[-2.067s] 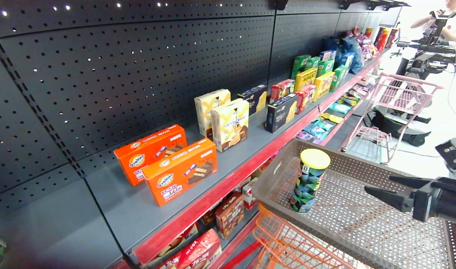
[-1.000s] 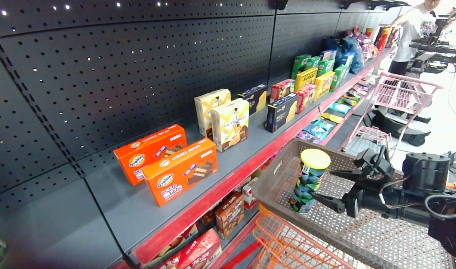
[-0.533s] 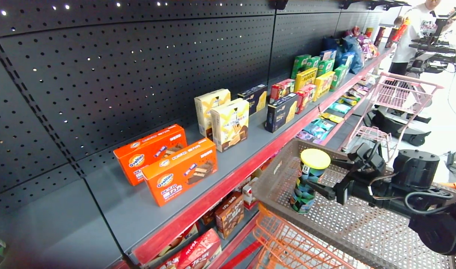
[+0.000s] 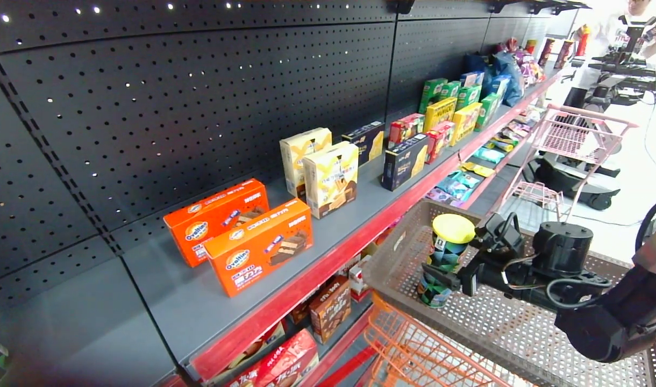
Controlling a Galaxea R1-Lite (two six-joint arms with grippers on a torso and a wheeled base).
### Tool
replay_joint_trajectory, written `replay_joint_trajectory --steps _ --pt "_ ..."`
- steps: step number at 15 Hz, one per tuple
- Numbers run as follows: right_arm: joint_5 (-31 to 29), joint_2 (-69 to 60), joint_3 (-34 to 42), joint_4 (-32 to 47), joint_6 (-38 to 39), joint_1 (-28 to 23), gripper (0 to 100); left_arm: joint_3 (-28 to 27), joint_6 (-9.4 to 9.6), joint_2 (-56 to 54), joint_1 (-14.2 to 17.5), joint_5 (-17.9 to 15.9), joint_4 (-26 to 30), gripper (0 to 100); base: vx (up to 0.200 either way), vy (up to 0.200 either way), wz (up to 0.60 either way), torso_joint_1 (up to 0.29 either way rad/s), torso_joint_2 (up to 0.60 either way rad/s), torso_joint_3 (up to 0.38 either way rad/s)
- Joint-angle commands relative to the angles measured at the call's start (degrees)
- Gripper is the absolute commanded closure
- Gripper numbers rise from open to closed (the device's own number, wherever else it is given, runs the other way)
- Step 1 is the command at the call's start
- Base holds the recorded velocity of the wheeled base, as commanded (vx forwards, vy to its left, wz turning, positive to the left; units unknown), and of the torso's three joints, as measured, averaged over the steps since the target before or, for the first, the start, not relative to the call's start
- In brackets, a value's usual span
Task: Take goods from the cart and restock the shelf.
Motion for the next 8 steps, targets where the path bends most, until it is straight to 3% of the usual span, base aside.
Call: replay_joint_trajectory --steps 1,8 --pt "-0.02 2.41 -0.95 -0.10 0.10 0.41 0 0.00 0.02 0.07 0.00 0.05 -0.01 0 0.000 0.000 0.00 0.000 0.00 0.000" --pt "-0.10 5.84 -3.94 -2.03 1.85 0.23 0 0.00 0.02 0.07 0.00 -0.04 -0.01 0 0.000 0.000 0.00 0.000 0.00 0.000"
